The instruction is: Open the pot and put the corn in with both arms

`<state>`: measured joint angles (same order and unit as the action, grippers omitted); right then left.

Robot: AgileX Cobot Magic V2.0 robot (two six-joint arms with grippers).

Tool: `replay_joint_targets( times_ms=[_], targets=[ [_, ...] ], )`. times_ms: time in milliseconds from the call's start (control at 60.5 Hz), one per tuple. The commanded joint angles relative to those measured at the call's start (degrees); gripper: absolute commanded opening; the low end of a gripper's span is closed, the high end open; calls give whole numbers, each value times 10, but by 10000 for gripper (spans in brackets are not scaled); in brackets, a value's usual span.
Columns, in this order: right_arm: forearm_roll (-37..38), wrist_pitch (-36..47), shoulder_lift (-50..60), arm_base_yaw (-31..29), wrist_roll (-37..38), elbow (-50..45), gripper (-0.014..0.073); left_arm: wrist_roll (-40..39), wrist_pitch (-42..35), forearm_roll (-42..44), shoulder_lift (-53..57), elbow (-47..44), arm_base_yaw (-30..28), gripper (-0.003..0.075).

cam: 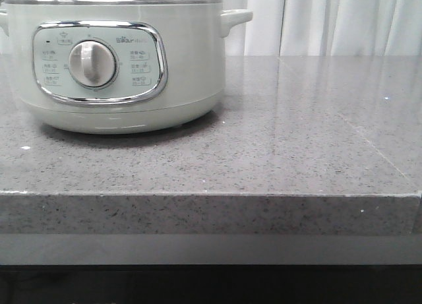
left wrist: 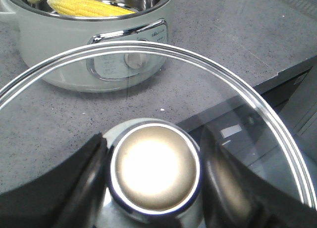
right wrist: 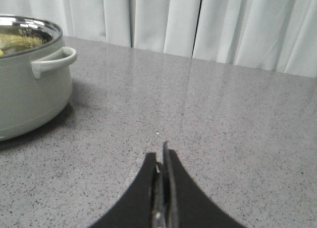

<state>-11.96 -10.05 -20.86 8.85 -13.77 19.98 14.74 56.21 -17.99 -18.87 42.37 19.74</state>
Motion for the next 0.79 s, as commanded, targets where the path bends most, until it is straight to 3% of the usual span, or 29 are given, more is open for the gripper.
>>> replay_joint_targets(
  times_ms=[0, 528, 776],
  targets=[
    [-2, 47, 0, 2, -5, 14, -67, -2, -83, -21, -63, 63, 4, 251],
    [-2, 51, 0, 2, -5, 14, -67, 2, -65, -19, -525, 469, 4, 251],
    [-2, 52, 0, 2, -5, 14, -67, 3, -70, -19, -666, 587, 4, 251]
  ],
)
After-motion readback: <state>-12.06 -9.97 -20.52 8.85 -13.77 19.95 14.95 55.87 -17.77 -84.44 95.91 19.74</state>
